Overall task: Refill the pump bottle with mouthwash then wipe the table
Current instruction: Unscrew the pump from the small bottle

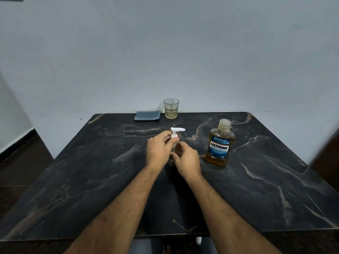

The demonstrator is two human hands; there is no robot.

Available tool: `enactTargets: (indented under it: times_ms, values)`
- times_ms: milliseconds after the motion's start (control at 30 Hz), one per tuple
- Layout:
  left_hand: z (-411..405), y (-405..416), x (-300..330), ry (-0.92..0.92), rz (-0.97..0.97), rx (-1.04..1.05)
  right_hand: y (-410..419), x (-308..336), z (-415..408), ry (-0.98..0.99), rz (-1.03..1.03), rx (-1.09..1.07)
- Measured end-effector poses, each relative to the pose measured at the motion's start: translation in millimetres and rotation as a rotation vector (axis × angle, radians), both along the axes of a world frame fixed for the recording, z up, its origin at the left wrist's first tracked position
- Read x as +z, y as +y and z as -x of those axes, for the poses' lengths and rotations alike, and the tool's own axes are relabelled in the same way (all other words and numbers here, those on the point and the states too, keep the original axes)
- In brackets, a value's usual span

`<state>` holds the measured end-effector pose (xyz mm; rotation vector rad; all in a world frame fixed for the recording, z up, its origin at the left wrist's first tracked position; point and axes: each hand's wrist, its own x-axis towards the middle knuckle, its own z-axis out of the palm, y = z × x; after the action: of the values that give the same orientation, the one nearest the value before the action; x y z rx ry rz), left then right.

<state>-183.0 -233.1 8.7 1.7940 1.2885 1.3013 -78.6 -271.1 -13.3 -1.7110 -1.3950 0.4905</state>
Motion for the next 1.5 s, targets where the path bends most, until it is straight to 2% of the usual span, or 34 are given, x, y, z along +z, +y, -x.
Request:
enactTargets:
  times_ms: [133, 233, 433, 600, 733, 900, 1133, 1300, 1500]
  values:
    - [-12.6, -7.6, 5.1, -0.038, 0.050, 0.139, -2.0, 0.0, 1.9, -0.024, -0.016, 0.005]
    - [-18.7, -7.5, 6.9, -0.017, 0.092, 0.157, -4.0, 2.9, 2.3, -0.018, -0.003, 0.021]
    - [-15.7, 0.2, 6.7, -0.080, 0.194, -0.089, -5.5, 4.9, 2.3, -0.010, 0.036, 0.026]
    - [6.0, -5.8, 1.6, -0.290, 0.248, -0.243, -4.9, 0.5, 2.8, 0.013, 0.017, 0.012]
    - [19.7, -4.9, -1.1, -0.276, 0.219, -0.228, -3.8, -2.4, 4.7, 0.048, 0.019, -0.003]
    - [12.9, -2.0, 5.5, -0.362, 0.244, -0.213, -2.7, -2.2, 5.1, 0.040, 0.033, -0.002]
    - [3.0, -1.6, 14.0, -0.261, 0.242, -0.273, -1.1, -3.2, 4.1, 0.033, 0.049, 0.016]
    - [12.1, -6.9, 8.9, -0.339, 0.248, -0.268, -0.3, -5.4, 3.8, 0.030, 0.043, 0.017]
    - [15.2, -6.4, 10.6, -0.300, 0.187, -0.198, -1.9, -3.6, 1.6, 0.013, 0.040, 0.004]
